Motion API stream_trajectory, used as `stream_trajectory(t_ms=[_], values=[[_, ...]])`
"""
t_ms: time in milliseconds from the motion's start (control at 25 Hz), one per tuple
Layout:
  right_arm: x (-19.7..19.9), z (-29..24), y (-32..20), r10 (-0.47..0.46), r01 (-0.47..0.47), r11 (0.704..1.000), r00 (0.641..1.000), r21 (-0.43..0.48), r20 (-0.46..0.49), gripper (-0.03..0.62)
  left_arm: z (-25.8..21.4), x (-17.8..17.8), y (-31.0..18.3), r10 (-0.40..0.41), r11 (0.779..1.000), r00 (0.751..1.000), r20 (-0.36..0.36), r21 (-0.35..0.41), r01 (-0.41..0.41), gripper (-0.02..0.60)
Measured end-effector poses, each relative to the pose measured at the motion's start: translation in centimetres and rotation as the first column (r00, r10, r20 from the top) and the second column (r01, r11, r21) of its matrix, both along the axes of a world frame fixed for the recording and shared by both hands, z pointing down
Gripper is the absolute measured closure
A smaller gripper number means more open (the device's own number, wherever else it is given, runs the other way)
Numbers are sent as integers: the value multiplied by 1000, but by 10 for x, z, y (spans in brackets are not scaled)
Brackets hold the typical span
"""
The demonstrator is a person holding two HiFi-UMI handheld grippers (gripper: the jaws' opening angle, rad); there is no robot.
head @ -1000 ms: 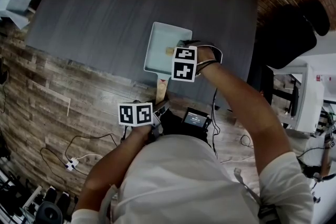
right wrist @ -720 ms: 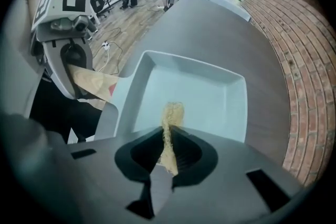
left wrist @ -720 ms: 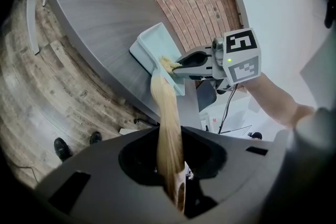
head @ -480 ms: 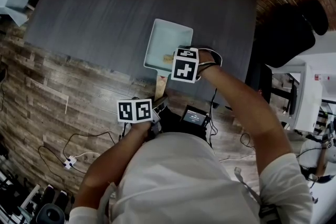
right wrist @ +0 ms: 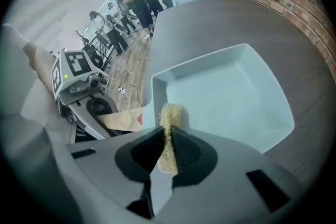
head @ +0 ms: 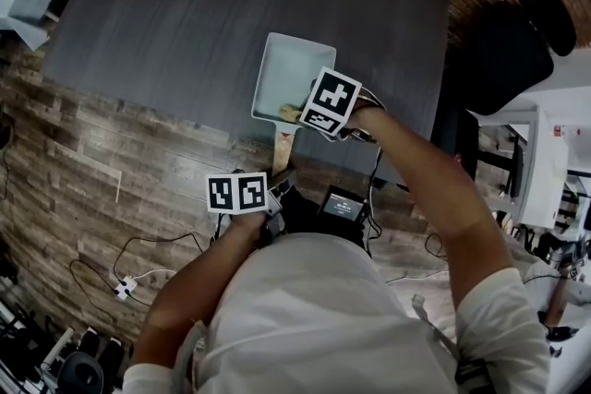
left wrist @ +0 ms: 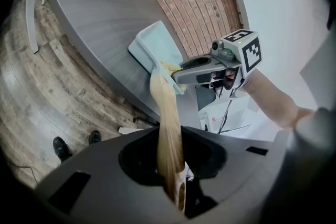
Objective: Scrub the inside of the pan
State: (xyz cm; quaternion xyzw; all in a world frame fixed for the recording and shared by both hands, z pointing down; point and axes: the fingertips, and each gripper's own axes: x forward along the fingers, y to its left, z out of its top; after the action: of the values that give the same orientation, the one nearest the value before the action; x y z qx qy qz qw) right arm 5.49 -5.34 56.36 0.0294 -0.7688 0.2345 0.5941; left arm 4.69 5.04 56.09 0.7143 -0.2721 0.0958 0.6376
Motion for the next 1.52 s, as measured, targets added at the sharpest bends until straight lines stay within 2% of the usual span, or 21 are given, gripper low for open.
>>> stream_trajectory(t_ms=[240,360,480,600,760,1200,1520], values=[[0,-3,1,56,-54,998,997,-37,45,546,0,2,3,18,1000,1000,-3,0,-18,495],[-2,-9,-4,25,-24,1000,998,-2,54,546,0,2,4,27,1000,1000,-1,2,-27,495],[-5,-15,-15,-62,59,994,997,88,35,546,0,2,3,38,999,999,-1,4,-38,495],[-13,-16,-23,-193,193,963,981,186,-18,546,0,2,4,52,999,999,2,6,-52,495],[-43,-15,-19,-346,342,911,938,229,-23,546,1,1,5,81,997,997,14,13,-81,497],[-62,-5,1,-572,571,805,819,162,-46,548,1,1,6,147,989,989,19,7,-147,499],[-46,-5,11,-679,682,726,731,89,-64,551,0,1,7,128,992,992,13,2,-128,499]])
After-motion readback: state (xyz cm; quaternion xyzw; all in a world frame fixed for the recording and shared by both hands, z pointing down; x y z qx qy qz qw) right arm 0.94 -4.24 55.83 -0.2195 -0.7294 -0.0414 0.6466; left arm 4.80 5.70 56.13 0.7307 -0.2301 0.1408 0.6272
